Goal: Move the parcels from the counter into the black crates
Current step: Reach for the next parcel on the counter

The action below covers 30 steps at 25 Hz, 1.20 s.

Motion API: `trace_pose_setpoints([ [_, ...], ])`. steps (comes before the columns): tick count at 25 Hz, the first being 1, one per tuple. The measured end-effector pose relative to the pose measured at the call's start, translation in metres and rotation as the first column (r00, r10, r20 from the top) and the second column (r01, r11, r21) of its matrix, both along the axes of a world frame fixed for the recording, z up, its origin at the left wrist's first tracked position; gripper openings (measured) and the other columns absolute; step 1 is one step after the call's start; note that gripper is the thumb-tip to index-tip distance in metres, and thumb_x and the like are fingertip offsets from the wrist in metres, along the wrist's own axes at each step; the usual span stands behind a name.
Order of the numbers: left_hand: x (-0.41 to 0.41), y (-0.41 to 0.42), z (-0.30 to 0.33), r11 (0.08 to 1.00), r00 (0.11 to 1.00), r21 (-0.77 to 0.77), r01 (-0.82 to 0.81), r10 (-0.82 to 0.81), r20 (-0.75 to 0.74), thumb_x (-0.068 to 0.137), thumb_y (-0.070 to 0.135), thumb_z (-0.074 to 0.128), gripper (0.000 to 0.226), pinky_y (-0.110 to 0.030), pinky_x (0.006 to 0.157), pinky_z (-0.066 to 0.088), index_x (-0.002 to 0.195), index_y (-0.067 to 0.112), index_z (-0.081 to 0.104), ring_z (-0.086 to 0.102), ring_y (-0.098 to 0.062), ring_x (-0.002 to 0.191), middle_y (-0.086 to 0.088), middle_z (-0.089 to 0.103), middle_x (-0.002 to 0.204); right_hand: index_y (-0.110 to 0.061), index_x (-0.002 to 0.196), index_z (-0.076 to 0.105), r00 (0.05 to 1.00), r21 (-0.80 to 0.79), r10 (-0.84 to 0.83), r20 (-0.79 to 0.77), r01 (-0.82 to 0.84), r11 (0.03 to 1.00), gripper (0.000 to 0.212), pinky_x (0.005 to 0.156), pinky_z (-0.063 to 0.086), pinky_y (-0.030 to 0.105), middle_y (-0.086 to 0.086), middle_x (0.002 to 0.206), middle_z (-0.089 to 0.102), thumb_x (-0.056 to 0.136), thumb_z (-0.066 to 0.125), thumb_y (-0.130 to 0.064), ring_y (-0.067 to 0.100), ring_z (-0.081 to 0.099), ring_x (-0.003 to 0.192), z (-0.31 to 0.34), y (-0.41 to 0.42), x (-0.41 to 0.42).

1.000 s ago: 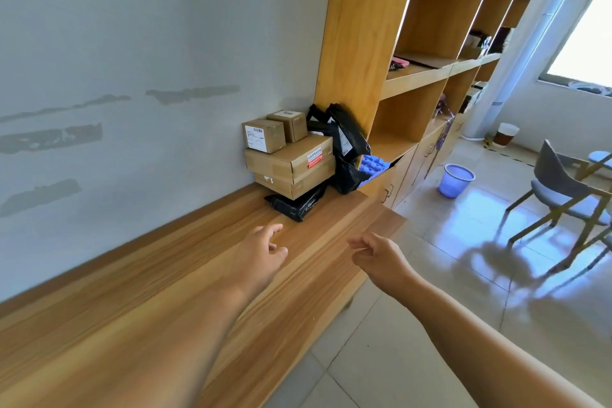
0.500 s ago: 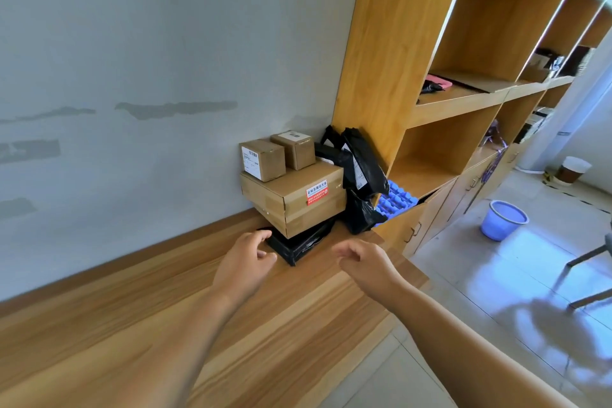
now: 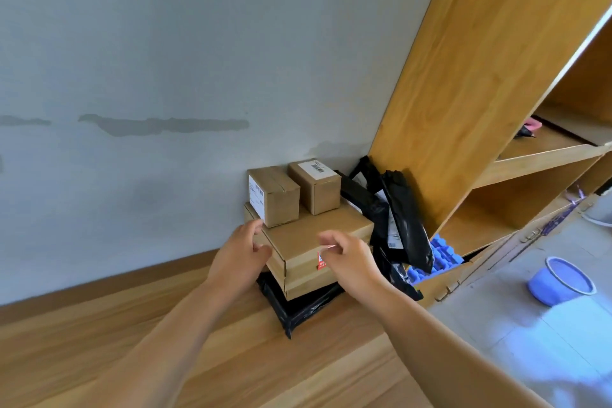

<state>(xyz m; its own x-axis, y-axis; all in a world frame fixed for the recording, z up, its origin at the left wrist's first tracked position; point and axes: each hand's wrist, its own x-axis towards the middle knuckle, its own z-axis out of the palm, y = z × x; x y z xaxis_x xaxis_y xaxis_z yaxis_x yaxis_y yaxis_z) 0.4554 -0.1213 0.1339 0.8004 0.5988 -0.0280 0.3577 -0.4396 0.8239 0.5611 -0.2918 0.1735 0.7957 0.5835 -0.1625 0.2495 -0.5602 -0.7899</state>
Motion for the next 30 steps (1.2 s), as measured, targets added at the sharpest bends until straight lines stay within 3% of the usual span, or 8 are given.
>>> trace_pose_setpoints([
  [7,0.044,0.029,0.006,0.992,0.992,0.036,-0.124,0.125,-0.028,0.092,0.027,0.053,0.058,-0.033,0.091,0.047,0.146,0.024,0.031,0.053,-0.013,0.113,0.003,0.045,0.139,-0.038,0.145,0.031,0.986,-0.002,0.15,0.076,-0.15,0.989,0.062,0.068,0.045,0.016,-0.005,0.144,0.038,0.091,0.051,-0.014,0.008,0.051,0.109,-0.005,0.075,0.055],
  [12,0.081,0.037,0.008,0.977,0.969,0.054,-0.207,0.212,-0.127,0.094,0.03,0.052,0.066,-0.032,0.094,0.043,0.151,0.023,0.021,0.049,-0.022,0.126,-0.003,0.04,0.148,-0.036,0.151,0.018,0.946,-0.046,0.304,0.111,-0.301,0.953,0.072,0.087,0.039,0.024,-0.004,0.152,0.026,0.093,0.053,-0.012,0.017,0.046,0.124,-0.012,0.102,0.09],
  [15,0.099,0.032,0.003,0.954,0.946,-0.055,-0.296,0.285,-0.158,0.094,0.027,0.053,0.066,-0.036,0.103,0.04,0.151,0.019,0.022,0.047,-0.024,0.129,-0.006,0.037,0.151,-0.036,0.151,0.018,0.916,-0.038,0.387,0.103,-0.385,0.922,0.072,0.092,0.037,0.022,-0.005,0.153,0.028,0.093,0.053,-0.012,0.016,0.042,0.13,-0.019,0.103,0.11],
  [18,0.114,0.02,0.0,0.926,0.931,-0.129,-0.354,0.335,-0.146,0.092,0.022,0.055,0.056,-0.035,0.1,0.043,0.145,0.02,0.037,0.054,-0.023,0.121,-0.006,0.049,0.142,-0.035,0.151,0.021,0.862,-0.044,0.498,0.095,-0.496,0.867,0.07,0.102,0.041,0.028,-0.003,0.15,0.035,0.093,0.053,-0.013,0.016,0.044,0.128,-0.024,0.101,0.13],
  [21,0.118,0.002,0.0,0.877,0.898,-0.192,-0.44,0.427,-0.11,0.092,0.02,0.055,0.059,-0.029,0.094,0.041,0.147,0.025,0.033,0.05,-0.023,0.123,-0.006,0.046,0.144,-0.031,0.149,0.029,0.848,-0.027,0.524,0.085,-0.524,0.852,0.064,0.104,0.04,0.029,-0.003,0.145,0.042,0.092,0.054,-0.014,0.016,0.046,0.127,-0.026,0.094,0.138],
  [26,0.114,-0.026,0.035,0.801,0.818,-0.297,-0.519,0.567,0.101,0.093,0.014,0.052,0.05,-0.024,0.071,0.042,0.138,0.035,0.042,0.056,-0.012,0.092,-0.003,0.051,0.128,-0.026,0.122,0.051,0.867,0.219,0.498,-0.029,-0.48,0.849,0.041,0.078,0.043,0.011,-0.005,0.115,0.06,0.088,0.054,-0.005,0.007,0.056,0.099,-0.007,0.08,0.138],
  [28,0.107,-0.035,0.055,0.786,0.781,-0.328,-0.525,0.597,0.181,0.095,0.017,0.051,0.042,-0.021,0.072,0.04,0.13,0.038,0.047,0.054,-0.005,0.093,0.003,0.048,0.123,-0.028,0.113,0.052,0.869,0.312,0.494,-0.018,-0.464,0.829,0.036,0.072,0.041,0.004,-0.008,0.109,0.06,0.088,0.054,-0.001,0.005,0.058,0.098,0.007,0.078,0.134],
  [30,0.101,-0.041,0.071,0.77,0.741,-0.362,-0.526,0.624,0.248,0.096,0.024,0.052,0.03,-0.024,0.082,0.035,0.123,0.037,0.05,0.05,-0.009,0.103,0.006,0.047,0.122,-0.027,0.108,0.055,0.875,0.379,0.484,0.018,-0.454,0.806,0.033,0.074,0.042,0.006,-0.008,0.108,0.062,0.088,0.053,0.0,0.005,0.059,0.099,0.021,0.077,0.13],
])
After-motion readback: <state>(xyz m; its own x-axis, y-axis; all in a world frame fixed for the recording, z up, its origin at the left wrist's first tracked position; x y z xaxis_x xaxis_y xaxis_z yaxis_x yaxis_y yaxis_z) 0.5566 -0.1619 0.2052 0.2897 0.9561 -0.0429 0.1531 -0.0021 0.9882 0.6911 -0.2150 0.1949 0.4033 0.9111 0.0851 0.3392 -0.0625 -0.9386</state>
